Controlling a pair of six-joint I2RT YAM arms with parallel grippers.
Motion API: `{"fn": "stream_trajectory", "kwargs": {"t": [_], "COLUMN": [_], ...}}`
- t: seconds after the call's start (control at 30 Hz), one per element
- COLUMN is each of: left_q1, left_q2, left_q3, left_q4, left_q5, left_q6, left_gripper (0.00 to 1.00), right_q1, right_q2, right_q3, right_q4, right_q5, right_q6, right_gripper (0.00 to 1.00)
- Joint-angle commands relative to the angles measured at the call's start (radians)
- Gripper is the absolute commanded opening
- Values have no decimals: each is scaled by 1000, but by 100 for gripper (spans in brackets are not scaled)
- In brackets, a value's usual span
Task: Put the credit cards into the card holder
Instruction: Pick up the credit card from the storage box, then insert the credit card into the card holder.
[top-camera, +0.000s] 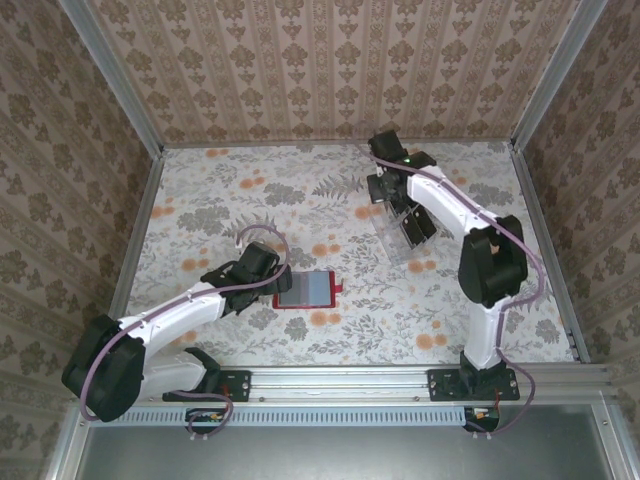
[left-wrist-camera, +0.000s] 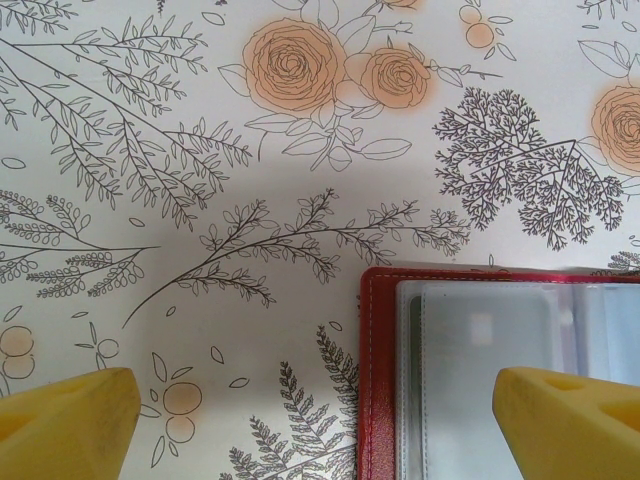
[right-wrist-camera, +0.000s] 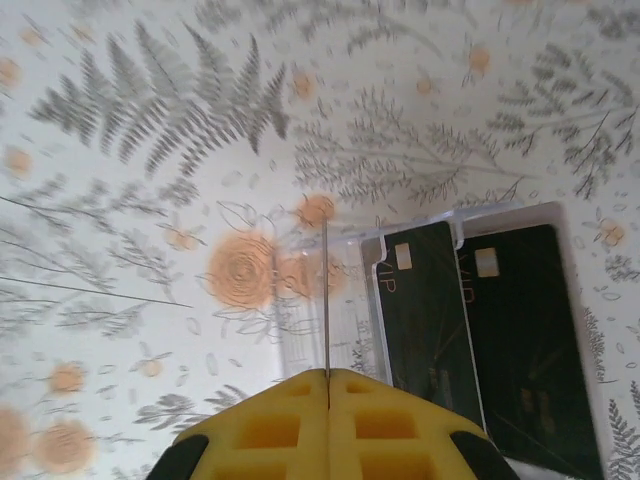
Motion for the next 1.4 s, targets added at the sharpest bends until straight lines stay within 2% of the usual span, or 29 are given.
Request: {"fn": "stream_trajectory", "kwargs": {"t": [0.0, 0.2, 0.33, 0.5, 0.73, 1.0, 1.37], "left_q1": [9, 9, 11, 9, 3, -32, -83], "left_q2": [-22, -41, -57, -66, -65, -6, 98], "left_q3": [13, 2, -12, -22, -44, -30, 4], "left_q4": [-19, -29, -35, -53, -60, -60, -66], "left_q5": [-12, -11, -6, 1, 22, 20, -26], "left_q6": [15, 23, 26, 29, 38, 58, 57], "left_gripper": [100, 100, 100, 100, 100, 100, 100], "right_q1": [16, 72, 143, 273, 393, 420, 427], "right_q2": [-87, -257, -352, -417, -436, -413, -342], "right_q3": [-57, -251, -426, -637, -913, -1035, -1095], "right_q4": [23, 152, 326, 541, 897, 1042, 1171], "right_q5": [-88, -239, -327, -327, -280, -262, -289], "right_q6": [57, 201, 344, 519, 745, 817, 856], "right_gripper": [0, 0, 0, 0, 0, 0, 0]}}
